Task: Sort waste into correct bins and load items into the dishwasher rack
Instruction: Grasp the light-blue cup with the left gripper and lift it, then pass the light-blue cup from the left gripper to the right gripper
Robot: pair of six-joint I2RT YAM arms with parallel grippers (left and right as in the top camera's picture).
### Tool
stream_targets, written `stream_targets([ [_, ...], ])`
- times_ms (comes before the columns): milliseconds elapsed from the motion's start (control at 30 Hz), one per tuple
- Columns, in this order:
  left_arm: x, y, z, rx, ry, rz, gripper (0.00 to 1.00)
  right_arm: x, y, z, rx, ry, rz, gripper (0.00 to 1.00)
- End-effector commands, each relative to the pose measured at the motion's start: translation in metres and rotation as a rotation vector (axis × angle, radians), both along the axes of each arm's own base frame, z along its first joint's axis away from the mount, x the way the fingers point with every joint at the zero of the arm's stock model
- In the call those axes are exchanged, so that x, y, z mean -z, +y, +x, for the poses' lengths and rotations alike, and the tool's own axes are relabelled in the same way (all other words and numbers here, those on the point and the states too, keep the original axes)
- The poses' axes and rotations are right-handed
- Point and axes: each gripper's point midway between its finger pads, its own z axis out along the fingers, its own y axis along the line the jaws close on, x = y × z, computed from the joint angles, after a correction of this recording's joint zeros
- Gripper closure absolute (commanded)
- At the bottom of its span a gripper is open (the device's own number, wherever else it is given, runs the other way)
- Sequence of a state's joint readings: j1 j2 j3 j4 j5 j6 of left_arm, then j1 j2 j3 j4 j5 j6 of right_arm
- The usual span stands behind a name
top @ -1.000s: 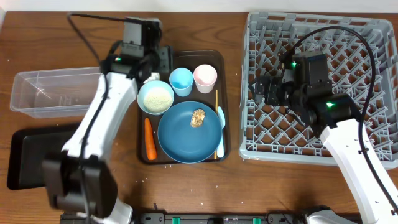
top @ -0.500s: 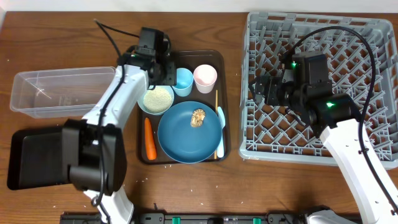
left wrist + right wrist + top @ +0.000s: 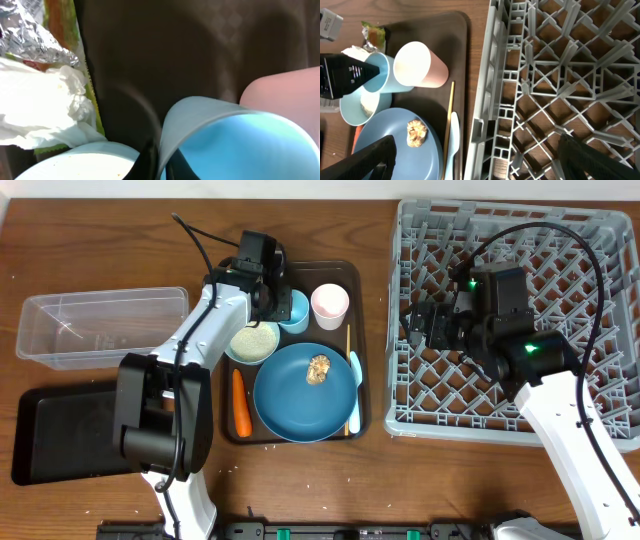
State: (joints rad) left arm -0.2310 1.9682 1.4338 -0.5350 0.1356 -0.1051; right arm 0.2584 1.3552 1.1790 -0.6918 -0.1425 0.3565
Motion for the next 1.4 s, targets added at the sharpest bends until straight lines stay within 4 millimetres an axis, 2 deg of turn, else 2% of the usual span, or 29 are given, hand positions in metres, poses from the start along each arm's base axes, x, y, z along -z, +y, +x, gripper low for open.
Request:
stream_targets([
  [0,-0.011,0.003,0.003,-0.008,-0.030,0.006,0.94,0.001,0.008,-0.002,-0.015,0.009,0.011,0.05],
  [100,-0.031,0.011,0.008,-0.032,-0.085,0.042,0.94,0.001,0.008,-0.002,-0.016,0.009,0.010,0.04],
  [167,-0.052,0.014,0.009,-0.043,-0.134,0.051,0.94,0.001,0.008,-0.002,-0.016,0.008,0.011,0.04],
  [400,-0.147,0.029,0.000,-0.084,-0.341,0.032,0.94,0.001,0.008,-0.001,-0.016,0.006,0.011,0.03],
  [500,-0.189,0.032,-0.016,-0.083,-0.413,-0.033,0.94,-0.001,0.009,0.001,-0.030,-0.010,0.004,0.02],
  [567,-0.218,0.025,-0.030,-0.041,-0.459,-0.123,0.94,-0.004,0.011,0.003,-0.061,-0.037,-0.005,0.01],
  [667,-0.261,0.017,-0.054,0.039,-0.531,-0.273,0.94,-0.015,0.027,0.004,-0.201,-0.105,0.009,0.01],
  [833,-0.317,0.010,-0.093,0.178,-0.613,-0.506,0.94,-0.048,0.054,-0.002,-0.407,-0.239,0.109,0.01],
  [933,-0.336,0.001,-0.111,0.289,-0.613,-0.647,0.94,-0.067,0.067,-0.008,-0.486,-0.295,0.192,0.01],
  [1067,-0.340,-0.014,-0.128,0.425,-0.541,-0.807,0.94,-0.076,0.077,-0.015,-0.557,-0.319,0.245,0.03],
  [1167,-0.332,-0.023,-0.133,0.491,-0.463,-0.908,0.93,-0.087,0.092,-0.033,-0.715,-0.366,0.305,0.05],
  [1367,-0.305,-0.031,-0.123,0.543,-0.310,-1.066,0.94,-0.121,0.112,-0.061,-0.932,-0.473,0.467,0.06],
])
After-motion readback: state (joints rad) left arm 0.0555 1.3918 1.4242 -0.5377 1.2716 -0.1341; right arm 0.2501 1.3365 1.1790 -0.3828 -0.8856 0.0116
